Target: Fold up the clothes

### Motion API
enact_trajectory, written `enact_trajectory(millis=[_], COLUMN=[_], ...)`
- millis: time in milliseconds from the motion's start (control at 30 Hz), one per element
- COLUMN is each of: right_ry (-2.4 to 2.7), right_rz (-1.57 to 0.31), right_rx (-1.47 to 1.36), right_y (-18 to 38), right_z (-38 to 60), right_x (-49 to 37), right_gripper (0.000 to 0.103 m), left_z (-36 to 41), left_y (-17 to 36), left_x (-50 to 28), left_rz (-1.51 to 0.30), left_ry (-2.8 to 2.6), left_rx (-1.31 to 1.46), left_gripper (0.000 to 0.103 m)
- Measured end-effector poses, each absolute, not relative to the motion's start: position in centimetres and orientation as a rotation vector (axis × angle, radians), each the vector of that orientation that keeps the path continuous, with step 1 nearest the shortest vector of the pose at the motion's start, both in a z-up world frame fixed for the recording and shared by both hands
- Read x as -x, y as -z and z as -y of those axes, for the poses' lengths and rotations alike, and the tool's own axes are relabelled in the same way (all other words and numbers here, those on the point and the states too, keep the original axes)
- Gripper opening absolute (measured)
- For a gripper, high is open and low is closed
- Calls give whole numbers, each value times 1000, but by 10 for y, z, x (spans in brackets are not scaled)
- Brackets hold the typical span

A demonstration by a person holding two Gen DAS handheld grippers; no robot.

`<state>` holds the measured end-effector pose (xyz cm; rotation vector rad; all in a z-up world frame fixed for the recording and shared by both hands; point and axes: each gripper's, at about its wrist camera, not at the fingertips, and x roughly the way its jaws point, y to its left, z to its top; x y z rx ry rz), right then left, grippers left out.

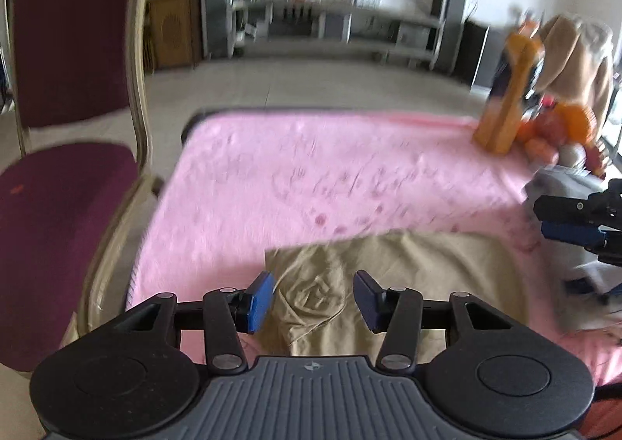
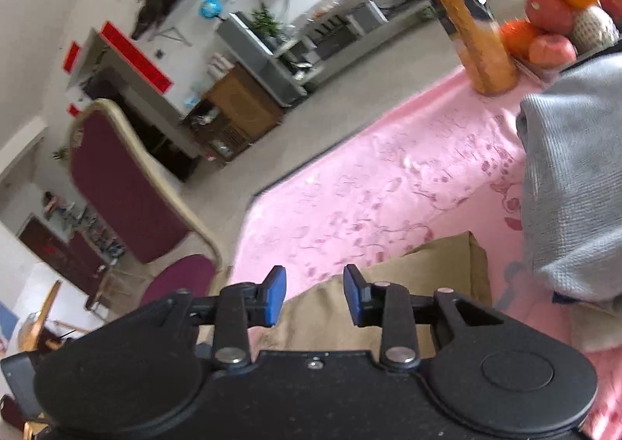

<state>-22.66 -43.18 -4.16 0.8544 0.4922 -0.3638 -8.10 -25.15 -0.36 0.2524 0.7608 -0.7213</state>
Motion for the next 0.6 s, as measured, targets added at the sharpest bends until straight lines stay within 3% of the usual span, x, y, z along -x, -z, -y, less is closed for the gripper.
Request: enact_trajectory(millis=[200, 267, 400, 500, 533, 567, 600], right_ry=[363, 336, 278, 284, 298, 357, 431], right_rz=[-465, -469, -487, -542, -570, -584, -591], right_rx=[-884, -892, -906, -882, -866, -838, -805], right_y=[84, 94, 116, 134, 141, 146, 150], right_z=[451, 450, 445, 443, 442, 445, 450], right_x=[188, 172, 138, 114, 107, 108, 111], right_gripper=[29, 16, 16, 16, 14, 4, 3], left_z=[281, 297, 317, 320, 320, 319, 318], left_y=[12, 22, 54, 77, 84, 90, 90], left_x=[56, 43, 18, 8, 6, 4, 5], left_rz=[-721, -705, -751, -816, -830, -844, -836], left_ry=[717, 693, 610, 538, 508, 479, 468], left_rx=[-237, -237, -238, -292, -308, -324, -334], left_gripper=[45, 36, 13, 14, 19, 23, 24])
